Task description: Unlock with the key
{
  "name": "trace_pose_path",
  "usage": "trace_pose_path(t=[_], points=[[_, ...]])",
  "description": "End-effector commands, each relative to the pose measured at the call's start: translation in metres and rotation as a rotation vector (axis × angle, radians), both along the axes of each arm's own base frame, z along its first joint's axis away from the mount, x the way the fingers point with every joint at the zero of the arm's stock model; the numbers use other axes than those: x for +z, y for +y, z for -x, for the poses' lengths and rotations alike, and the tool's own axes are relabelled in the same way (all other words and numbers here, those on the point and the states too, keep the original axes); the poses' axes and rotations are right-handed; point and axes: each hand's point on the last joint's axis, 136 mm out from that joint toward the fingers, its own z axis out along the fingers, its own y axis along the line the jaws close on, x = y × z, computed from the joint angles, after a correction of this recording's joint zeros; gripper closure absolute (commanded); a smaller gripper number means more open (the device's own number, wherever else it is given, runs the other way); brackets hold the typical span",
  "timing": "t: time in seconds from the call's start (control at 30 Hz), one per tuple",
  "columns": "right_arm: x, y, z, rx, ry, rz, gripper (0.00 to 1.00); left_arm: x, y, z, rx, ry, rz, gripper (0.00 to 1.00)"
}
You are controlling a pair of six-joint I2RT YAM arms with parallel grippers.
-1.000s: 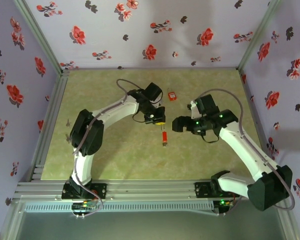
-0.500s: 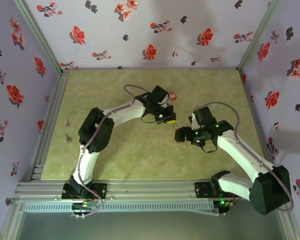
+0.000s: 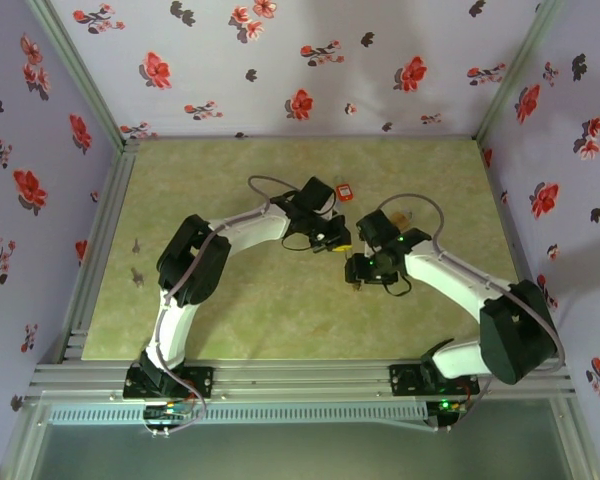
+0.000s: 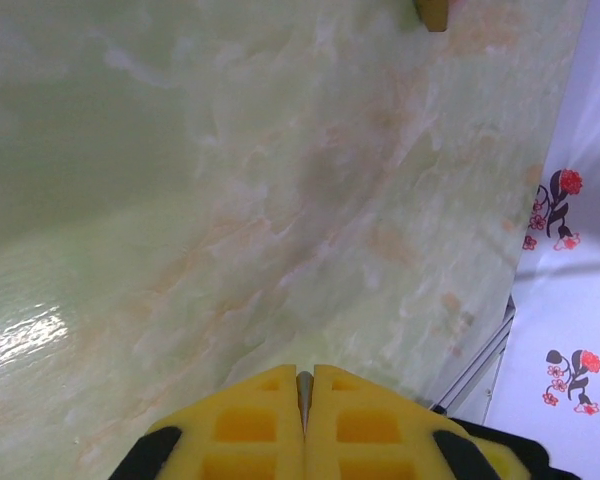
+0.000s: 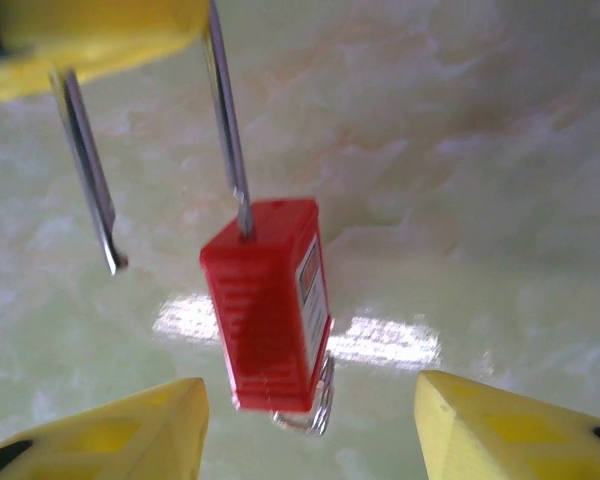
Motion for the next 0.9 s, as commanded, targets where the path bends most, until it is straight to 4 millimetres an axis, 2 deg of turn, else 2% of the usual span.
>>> trace_pose_path(t=[0.0,0.07,0.23,0.4,0.6,0.87], points=[[0.000,0.000,-0.017,0.040,-0.058,0.075,0.47,0.003,-0.005,0.004,-0.012,0.017,0.041,1.00],[-0.004,0.004,-0.017,0.074,-0.050,0.107,0.51,0.001,-0.003,0.004,-0.007,0.022,0.044,1.00],[-0.010,0.016,-0.014,0.122,-0.046,0.110,0.55,0.001,0.002,0.002,0.000,0.023,0.048,1.00],[-0.018,0.016,-0.011,0.135,-0.031,0.144,0.61,-0.001,0.006,0.002,0.001,0.027,0.046,1.00],[-0.024,0.025,-0.007,0.177,-0.017,0.171,0.72,-0.014,0.017,0.002,0.014,0.044,0.029,1.00],[-0.029,0.033,-0.002,0.261,-0.022,0.303,0.84,-0.017,0.028,0.000,0.032,0.056,0.025,1.00]])
